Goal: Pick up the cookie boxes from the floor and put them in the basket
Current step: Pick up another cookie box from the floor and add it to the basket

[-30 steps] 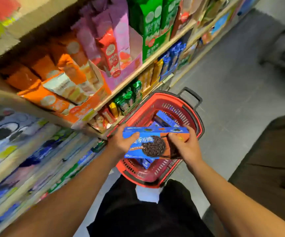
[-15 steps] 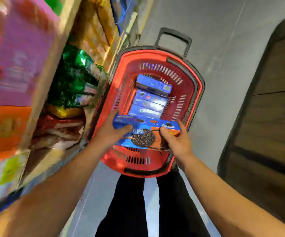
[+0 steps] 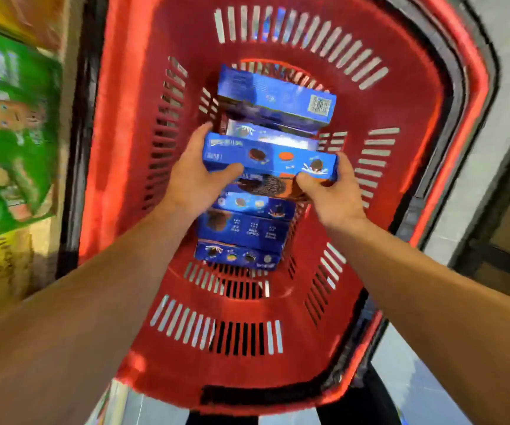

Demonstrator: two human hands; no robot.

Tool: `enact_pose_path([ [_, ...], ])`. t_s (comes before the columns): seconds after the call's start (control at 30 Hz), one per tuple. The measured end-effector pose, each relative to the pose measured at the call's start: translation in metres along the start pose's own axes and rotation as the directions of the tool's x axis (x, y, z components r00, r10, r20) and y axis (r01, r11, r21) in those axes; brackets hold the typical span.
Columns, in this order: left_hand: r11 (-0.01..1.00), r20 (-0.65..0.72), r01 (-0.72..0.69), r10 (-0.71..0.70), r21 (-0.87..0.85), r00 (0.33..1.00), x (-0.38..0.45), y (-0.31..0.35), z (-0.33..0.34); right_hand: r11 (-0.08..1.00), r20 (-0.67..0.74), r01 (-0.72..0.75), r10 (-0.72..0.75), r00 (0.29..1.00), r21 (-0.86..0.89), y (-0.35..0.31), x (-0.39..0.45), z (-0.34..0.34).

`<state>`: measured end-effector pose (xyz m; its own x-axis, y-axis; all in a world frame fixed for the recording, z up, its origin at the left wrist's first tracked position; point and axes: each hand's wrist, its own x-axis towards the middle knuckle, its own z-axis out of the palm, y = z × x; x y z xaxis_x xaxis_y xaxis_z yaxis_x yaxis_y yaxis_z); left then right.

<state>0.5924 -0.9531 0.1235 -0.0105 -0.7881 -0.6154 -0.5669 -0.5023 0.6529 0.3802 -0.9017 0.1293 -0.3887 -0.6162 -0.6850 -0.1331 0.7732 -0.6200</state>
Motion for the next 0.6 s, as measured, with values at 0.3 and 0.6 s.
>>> enact_pose_path([
  [0.3, 0.99, -0.14, -0.135, 0.14, 0.043, 0.98, 0.085, -0.029, 0.041, 0.972, -0.171, 0.075, -0.115, 0.979, -0.223, 0.02, 0.082, 0.042],
  [0.6, 0.991, -0.13, -0.134, 0.137, 0.032, 0.982, 0.013, 0.0, 0.017, 0.851, 0.042, 0.208, -0.215, 0.976, -0.483, -0.002, 0.009, 0.009],
])
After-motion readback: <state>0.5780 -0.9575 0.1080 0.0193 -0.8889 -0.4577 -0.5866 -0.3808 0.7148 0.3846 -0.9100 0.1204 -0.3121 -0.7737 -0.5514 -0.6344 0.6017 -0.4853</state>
